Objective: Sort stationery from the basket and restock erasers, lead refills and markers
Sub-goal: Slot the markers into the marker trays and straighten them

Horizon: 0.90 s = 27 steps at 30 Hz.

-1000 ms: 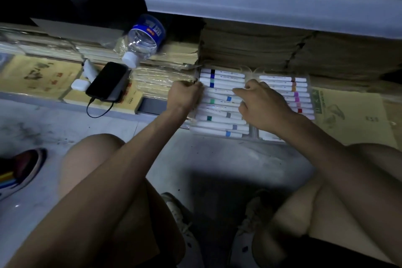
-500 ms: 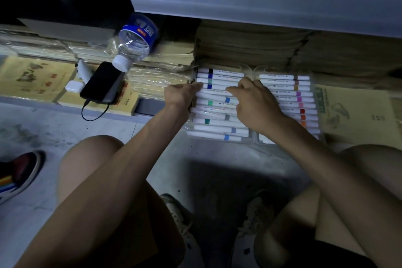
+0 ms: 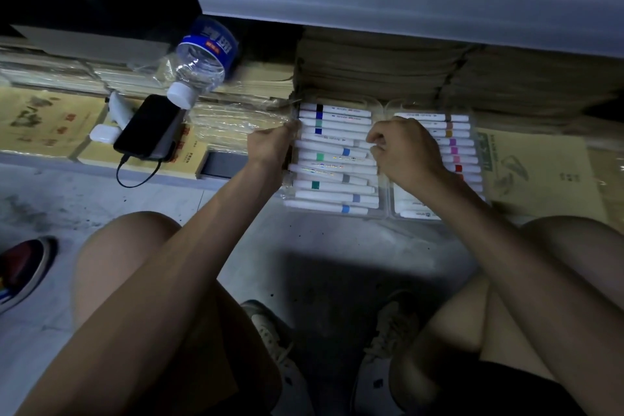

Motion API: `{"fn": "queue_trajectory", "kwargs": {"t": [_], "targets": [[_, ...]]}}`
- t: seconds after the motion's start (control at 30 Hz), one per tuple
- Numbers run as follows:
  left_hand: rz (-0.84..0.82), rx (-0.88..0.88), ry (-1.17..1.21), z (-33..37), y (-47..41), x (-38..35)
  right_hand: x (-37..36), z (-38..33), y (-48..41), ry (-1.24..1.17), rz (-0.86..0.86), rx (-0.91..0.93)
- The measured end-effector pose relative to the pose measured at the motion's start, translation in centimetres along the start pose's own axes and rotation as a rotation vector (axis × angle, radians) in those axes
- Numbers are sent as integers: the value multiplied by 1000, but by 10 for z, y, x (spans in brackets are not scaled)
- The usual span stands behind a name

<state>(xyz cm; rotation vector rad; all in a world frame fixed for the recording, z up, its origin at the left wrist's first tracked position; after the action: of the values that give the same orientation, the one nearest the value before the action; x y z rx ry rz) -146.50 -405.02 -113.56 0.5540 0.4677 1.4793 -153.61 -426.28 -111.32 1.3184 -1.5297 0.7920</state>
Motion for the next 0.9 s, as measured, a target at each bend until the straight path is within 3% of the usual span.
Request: {"fn": "queue_trajectory", "kwargs": {"t": [0.3,0.43,0.57,0.63,0.8,0.9], "targets": [[23,-14,14,0,16,13,7,-8,-2,139,-6,78],[33,-112,-37,7,17,21,26,-6,3,69,22,52],[118,-455,-309,19,23,26,41,0,6,-406,66,-89],[58,-581,-405,25,34,17,49,-6,9,-654,57,-106],[-96,-774,-553,32,58,-12,54,-18,13,-957,43,-134],[-126,-764,-558,32,58,-20,51,-22,11,-1100,31,-137]]}}
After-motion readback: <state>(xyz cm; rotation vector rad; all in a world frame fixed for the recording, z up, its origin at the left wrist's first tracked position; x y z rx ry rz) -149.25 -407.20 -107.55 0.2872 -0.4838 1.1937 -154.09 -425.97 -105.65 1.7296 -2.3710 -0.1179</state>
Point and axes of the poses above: each hand's wrist, its own y-axis away from the middle knuckle, its own x-axis out of the back of the hand, z = x × y, the point moved 4 cm from there along -y, towards the middle knuckle, and after that the axes turned 4 degrees about -z, right-handed, at the moved point
